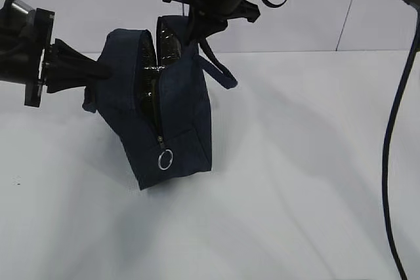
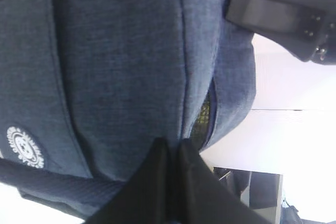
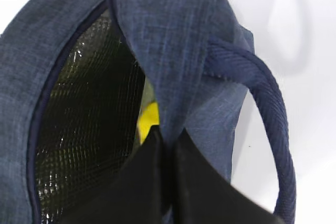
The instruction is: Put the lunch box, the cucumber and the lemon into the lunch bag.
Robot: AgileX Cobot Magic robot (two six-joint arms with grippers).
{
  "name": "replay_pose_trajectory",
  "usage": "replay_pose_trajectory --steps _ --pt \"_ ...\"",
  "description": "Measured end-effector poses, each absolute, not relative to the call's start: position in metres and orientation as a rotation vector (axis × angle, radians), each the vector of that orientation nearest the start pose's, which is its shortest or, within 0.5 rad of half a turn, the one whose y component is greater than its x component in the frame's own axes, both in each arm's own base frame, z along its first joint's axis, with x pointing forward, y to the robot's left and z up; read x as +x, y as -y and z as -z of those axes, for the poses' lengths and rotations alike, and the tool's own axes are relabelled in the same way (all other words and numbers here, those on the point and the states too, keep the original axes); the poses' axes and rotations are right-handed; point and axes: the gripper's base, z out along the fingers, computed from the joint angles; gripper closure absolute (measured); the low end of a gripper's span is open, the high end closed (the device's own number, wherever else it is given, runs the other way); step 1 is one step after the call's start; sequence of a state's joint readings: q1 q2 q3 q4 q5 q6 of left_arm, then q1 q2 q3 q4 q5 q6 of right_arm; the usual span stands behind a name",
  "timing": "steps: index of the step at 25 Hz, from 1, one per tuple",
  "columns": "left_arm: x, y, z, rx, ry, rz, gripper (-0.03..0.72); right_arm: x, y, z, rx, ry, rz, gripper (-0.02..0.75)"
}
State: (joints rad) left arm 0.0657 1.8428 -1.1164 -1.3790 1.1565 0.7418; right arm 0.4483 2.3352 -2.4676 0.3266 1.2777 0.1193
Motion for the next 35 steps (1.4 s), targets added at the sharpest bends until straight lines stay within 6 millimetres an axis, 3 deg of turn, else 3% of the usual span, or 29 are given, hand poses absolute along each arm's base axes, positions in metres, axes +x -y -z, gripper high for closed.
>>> replay_pose_trajectory --steps 4,12,17,25,30,35 --pt "0.352 0.059 -0.218 -0.143 -2.398 1.566 0.691 0.444 -0.246 -0.300 -0.428 -2.644 -0.615 0.734" --pt "0.352 0.065 -0.219 -0.136 -2.396 1.584 0.691 0.439 -0.233 -0.284 -0.429 -2.715 -0.407 0.735" --pt "0.348 0.092 -0.220 -0.081 -2.404 1.618 0.691 0.431 -0.223 -0.287 -0.433 -2.732 -0.312 0.735" --pt "0.345 0.136 -0.221 -0.083 -2.386 1.625 0.691 0.419 -0.199 -0.311 -0.428 -2.698 -0.140 0.735" --pt "0.346 0.142 -0.221 -0.110 -2.371 1.624 0.691 0.415 -0.186 -0.307 -0.408 -2.730 -0.071 0.735" --pt "0.351 0.143 -0.208 -0.149 -2.380 1.644 0.691 0.415 -0.180 -0.293 -0.387 -2.761 0.028 0.735"
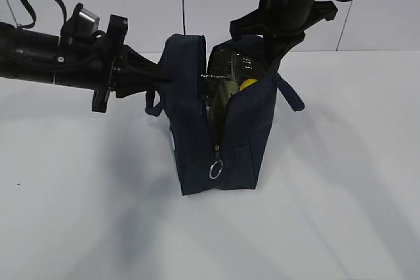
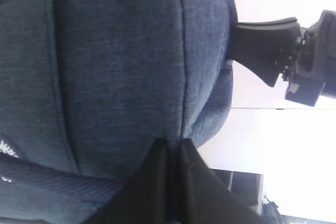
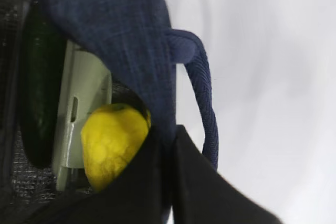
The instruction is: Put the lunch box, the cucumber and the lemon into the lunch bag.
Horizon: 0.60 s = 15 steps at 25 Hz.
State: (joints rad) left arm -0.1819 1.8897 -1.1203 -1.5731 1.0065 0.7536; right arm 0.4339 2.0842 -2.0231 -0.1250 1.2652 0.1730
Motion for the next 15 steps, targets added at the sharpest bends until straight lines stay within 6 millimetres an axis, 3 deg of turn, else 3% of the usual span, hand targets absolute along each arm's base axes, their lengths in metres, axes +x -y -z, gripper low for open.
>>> replay_pose_trajectory --steps 7,15 --pt "0.369 0.148 -0.223 -0.032 -2.324 1.613 0.691 0.416 -0.178 -0.293 -0.344 -2.755 0.061 0.735" --pt "0.364 0.154 -0.223 0.095 -2.379 1.567 0.689 0.416 -0.185 -0.285 -0.329 -2.791 -0.043 0.735"
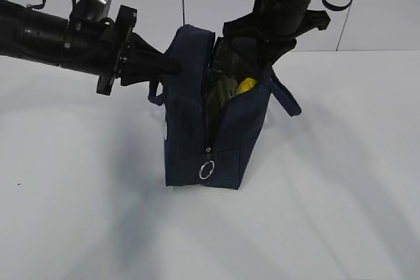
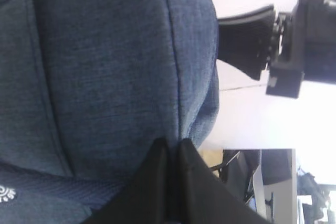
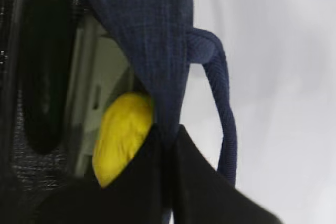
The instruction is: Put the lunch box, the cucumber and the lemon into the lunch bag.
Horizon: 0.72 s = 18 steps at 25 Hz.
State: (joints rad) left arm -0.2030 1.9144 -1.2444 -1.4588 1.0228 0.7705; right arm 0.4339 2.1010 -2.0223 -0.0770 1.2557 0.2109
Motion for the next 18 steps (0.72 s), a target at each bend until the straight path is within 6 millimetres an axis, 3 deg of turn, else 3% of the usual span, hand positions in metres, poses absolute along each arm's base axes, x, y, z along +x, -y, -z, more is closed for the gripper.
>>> replay_pose_trajectory --steps 3,6,9,11,14,18 --pt "0.362 0.155 -0.222 0.099 -2.402 1.565 0.667 0.416 -0.188 -0.284 -0.321 -2.797 -0.080 0.734" --pt "0.362 0.155 -0.222 0.085 -2.409 1.569 0.565 0.416 -0.189 -0.284 -0.319 -2.799 -0.098 0.707" --pt "0.362 0.155 -0.222 0.084 -2.410 1.572 0.391 0.416 -0.189 -0.283 -0.318 -2.801 -0.102 0.605" --pt "0.362 0.156 -0.223 0.076 -2.404 1.589 0.298 0.416 -0.189 -0.283 -0.318 -2.801 -0.102 0.489" --pt "0.361 0.156 -0.226 0.083 -2.387 1.638 0.246 0.416 -0.189 -0.283 -0.318 -2.801 -0.102 0.349" --pt "0.363 0.150 -0.235 0.118 -2.358 1.704 0.235 0.416 -0.190 -0.285 -0.321 -2.795 -0.110 0.302"
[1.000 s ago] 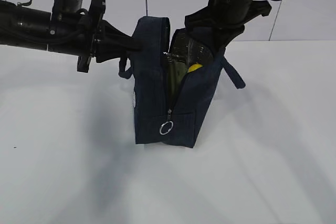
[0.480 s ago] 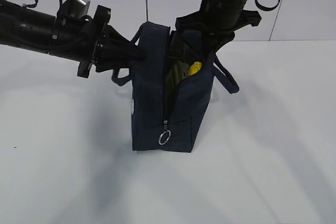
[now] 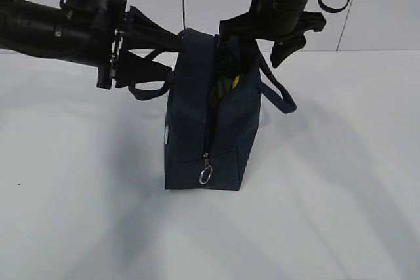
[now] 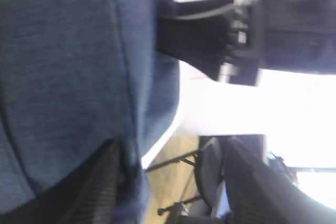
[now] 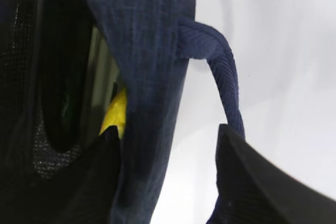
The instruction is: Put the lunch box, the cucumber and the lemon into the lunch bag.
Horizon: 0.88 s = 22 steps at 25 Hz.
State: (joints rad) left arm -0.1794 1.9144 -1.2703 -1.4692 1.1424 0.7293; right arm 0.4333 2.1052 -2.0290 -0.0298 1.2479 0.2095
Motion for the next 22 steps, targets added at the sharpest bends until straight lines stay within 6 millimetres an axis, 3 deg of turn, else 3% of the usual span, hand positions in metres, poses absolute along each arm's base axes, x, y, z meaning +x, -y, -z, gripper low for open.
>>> replay_pose_trajectory --steps 7,16,22 --pt "0.374 0.118 -0.241 0.048 -2.370 1.658 0.237 0.416 -0.199 -0.309 -0.313 -2.734 -0.265 0.297" --pt "0.365 0.095 -0.270 0.111 -2.384 1.527 0.353 0.412 -0.211 -0.330 -0.385 -2.672 -0.479 0.298" --pt "0.345 0.083 -0.291 0.267 -2.570 1.210 0.447 0.405 -0.218 -0.340 -0.449 -2.639 -0.623 0.298"
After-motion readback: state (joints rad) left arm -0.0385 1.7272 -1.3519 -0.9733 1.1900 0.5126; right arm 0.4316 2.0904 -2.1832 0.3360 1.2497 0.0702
